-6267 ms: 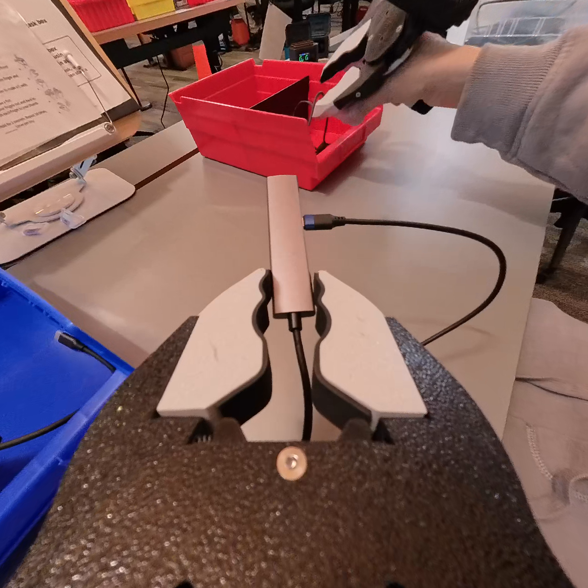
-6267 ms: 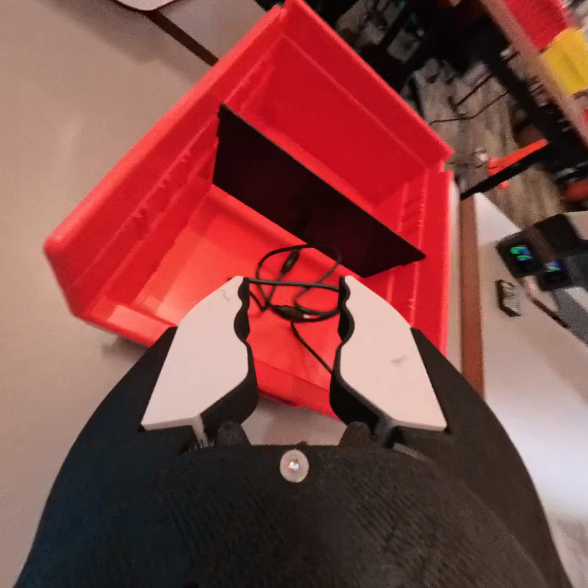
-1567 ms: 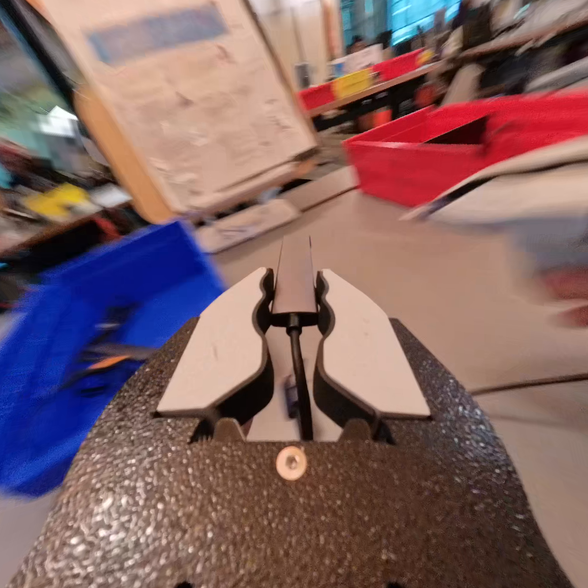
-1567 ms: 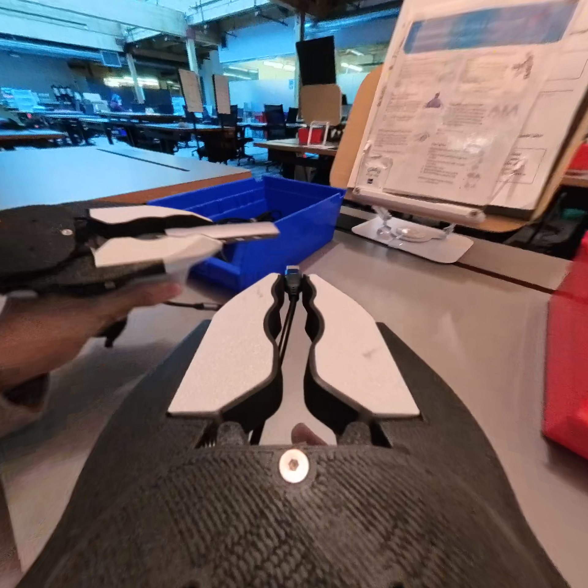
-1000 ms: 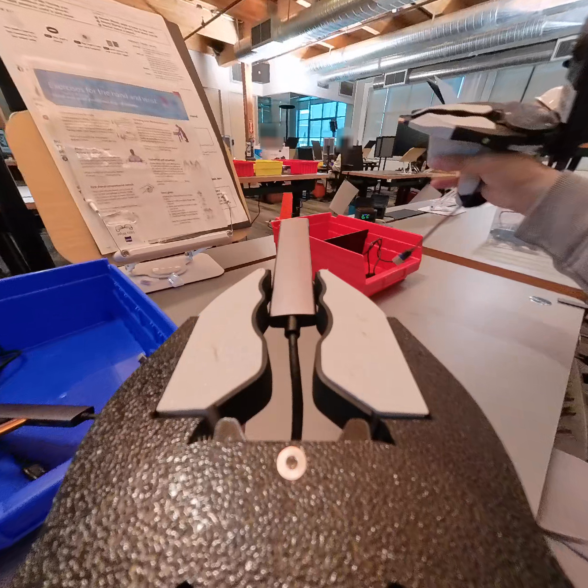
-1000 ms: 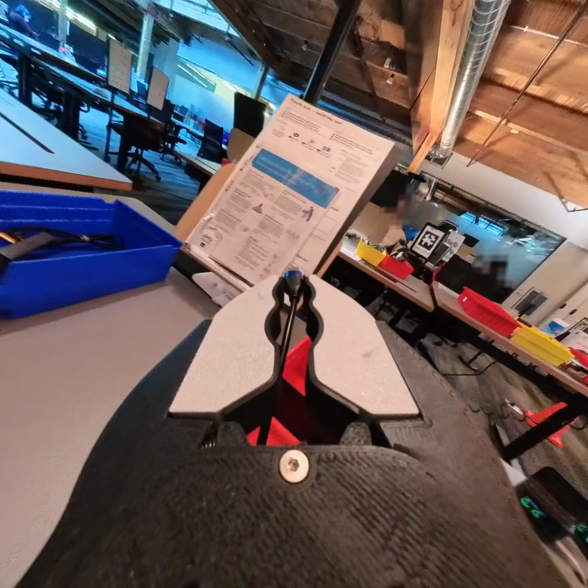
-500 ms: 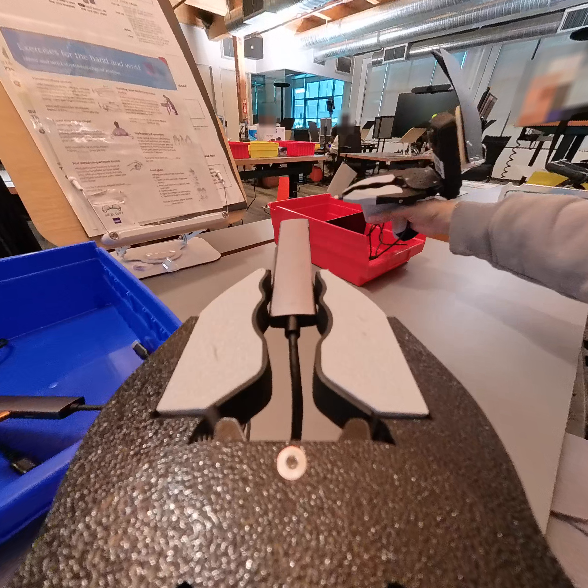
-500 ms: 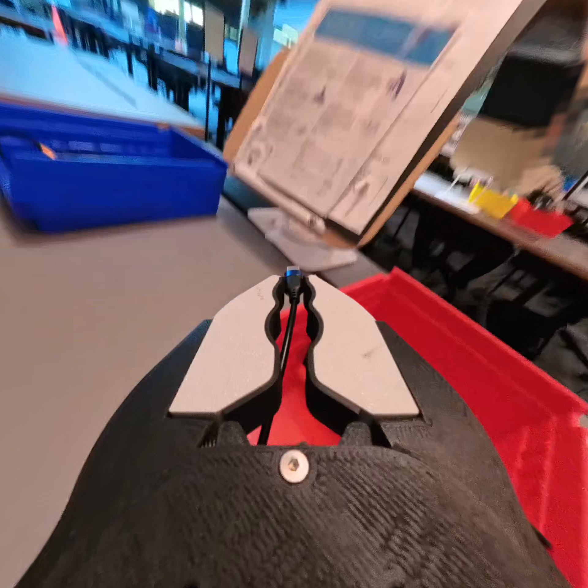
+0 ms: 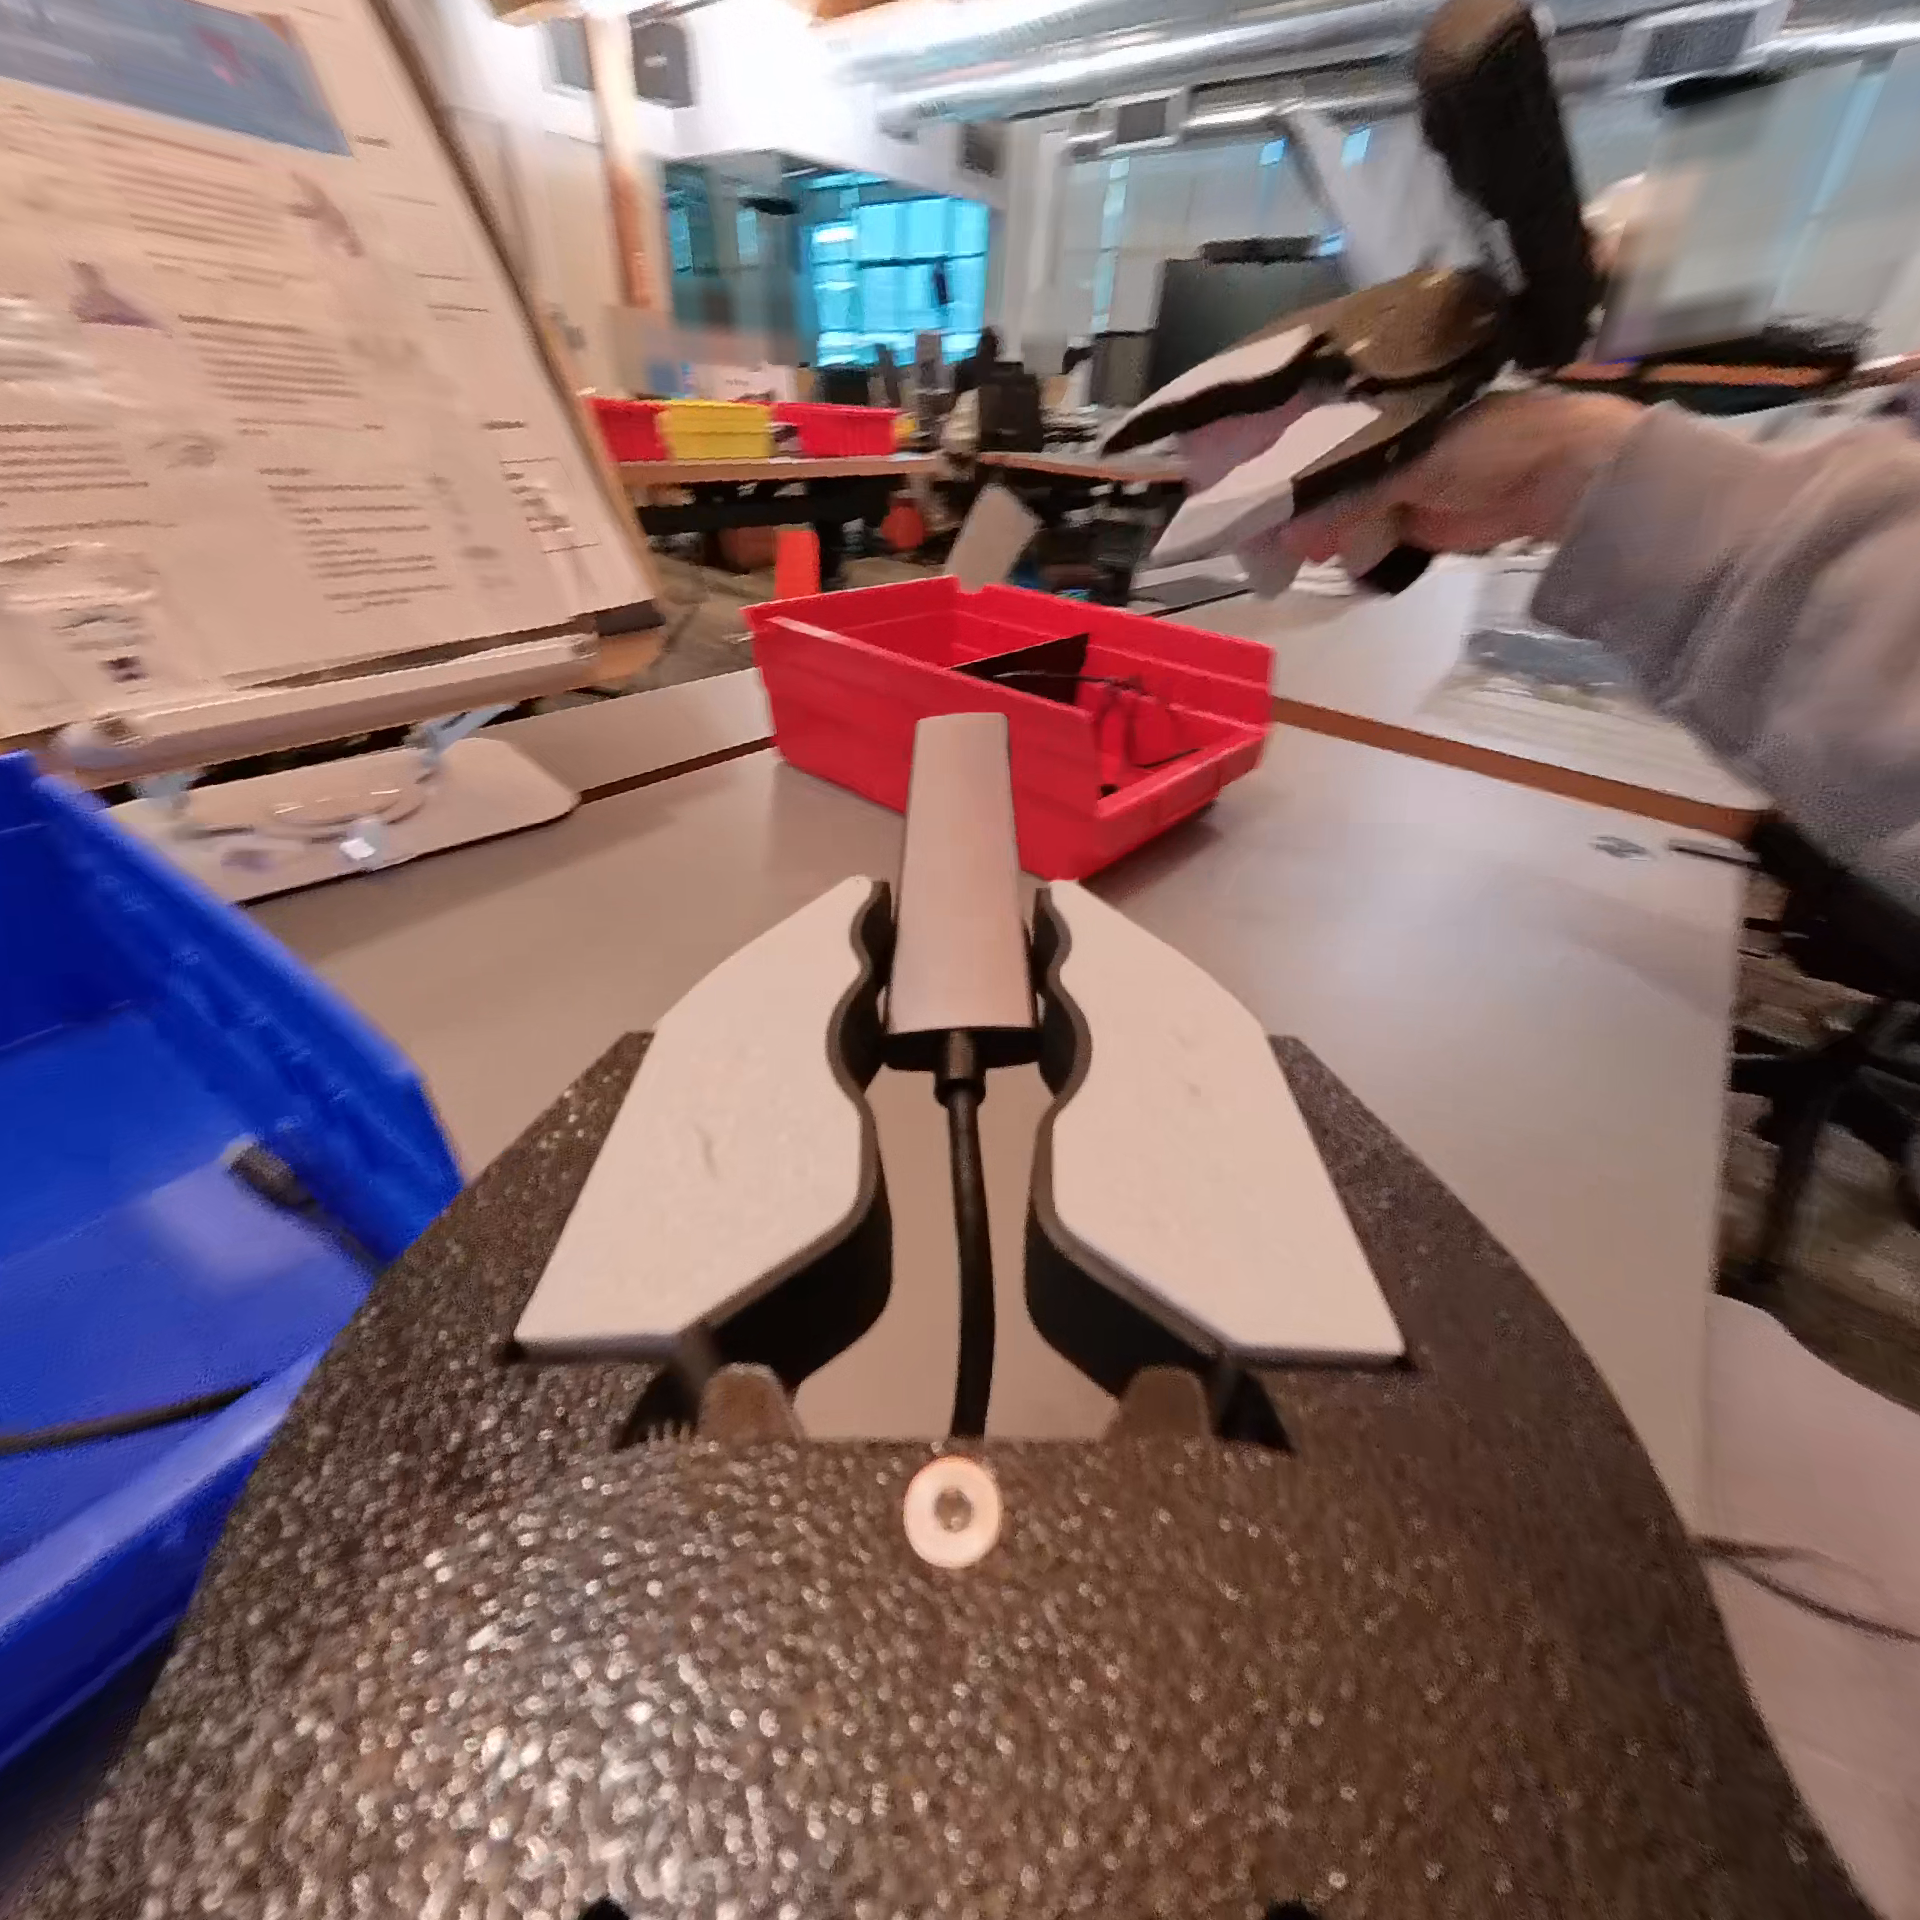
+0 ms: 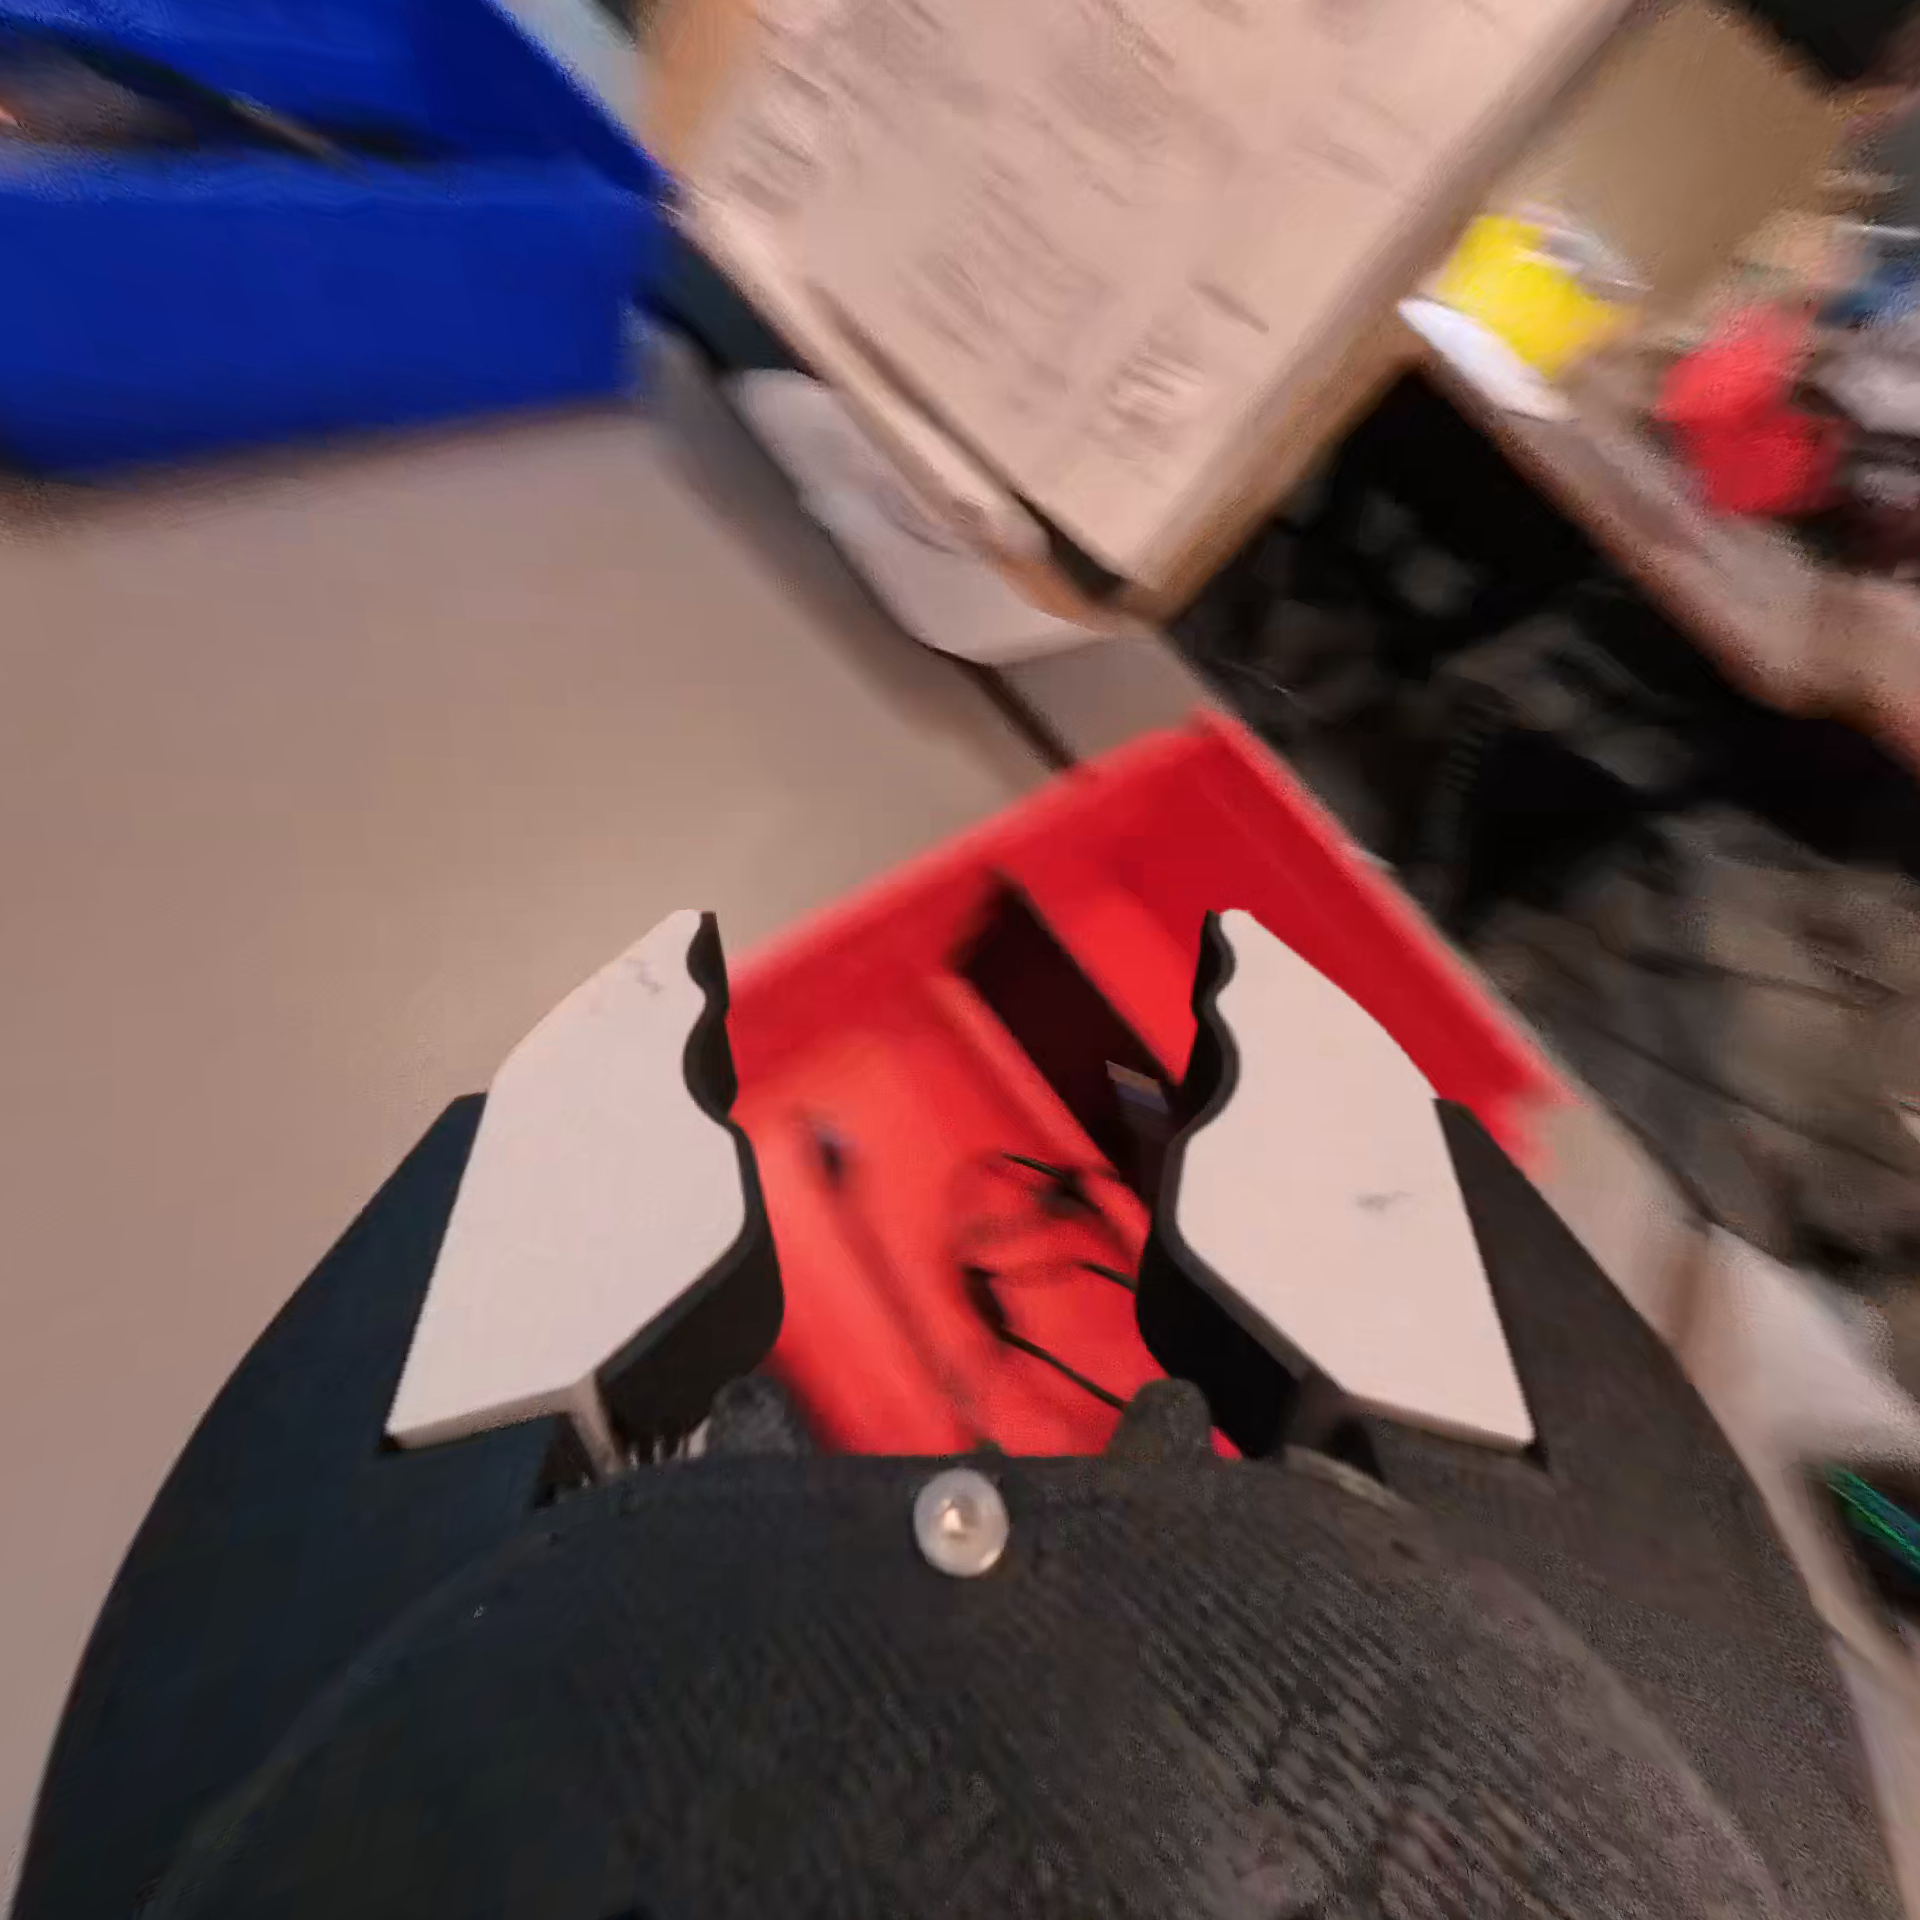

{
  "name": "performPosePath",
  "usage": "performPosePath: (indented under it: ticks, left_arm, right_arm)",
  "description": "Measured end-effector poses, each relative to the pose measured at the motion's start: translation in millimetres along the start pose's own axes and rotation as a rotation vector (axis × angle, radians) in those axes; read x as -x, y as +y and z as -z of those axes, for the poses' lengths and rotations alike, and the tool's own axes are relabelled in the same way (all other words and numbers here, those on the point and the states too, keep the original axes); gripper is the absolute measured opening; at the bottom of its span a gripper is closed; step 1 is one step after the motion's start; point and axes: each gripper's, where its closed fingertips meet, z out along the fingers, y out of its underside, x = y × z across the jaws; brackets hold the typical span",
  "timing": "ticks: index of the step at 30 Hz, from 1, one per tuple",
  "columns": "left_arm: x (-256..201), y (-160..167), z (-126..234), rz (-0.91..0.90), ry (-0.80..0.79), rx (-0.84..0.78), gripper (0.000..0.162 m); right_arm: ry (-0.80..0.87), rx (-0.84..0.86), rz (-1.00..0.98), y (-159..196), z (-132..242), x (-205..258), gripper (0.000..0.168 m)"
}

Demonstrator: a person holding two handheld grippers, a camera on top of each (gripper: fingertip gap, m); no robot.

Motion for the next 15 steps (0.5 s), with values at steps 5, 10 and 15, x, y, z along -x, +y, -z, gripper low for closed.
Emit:
performPosePath:
  ticks: [5,10,15]
  left_arm:
    - [-48.2,-3.1,4.9,-0.021,0.353,-0.073,0.026]
    - [-76.7,-0.6,13.7,-0.062,0.541,-0.086,0.026]
    - [-85.7,-2.3,16.6,-0.085,0.588,-0.094,0.026]
  right_arm:
    - [-0.793,-0.386,-0.076,-55.1,34.1,203.5,0.073]
    - [-0.975,-0.506,-0.064,-75.4,49.8,277.0,0.055]
    - [-0.943,-0.518,-0.052,-82.5,54.1,274.5,0.027]
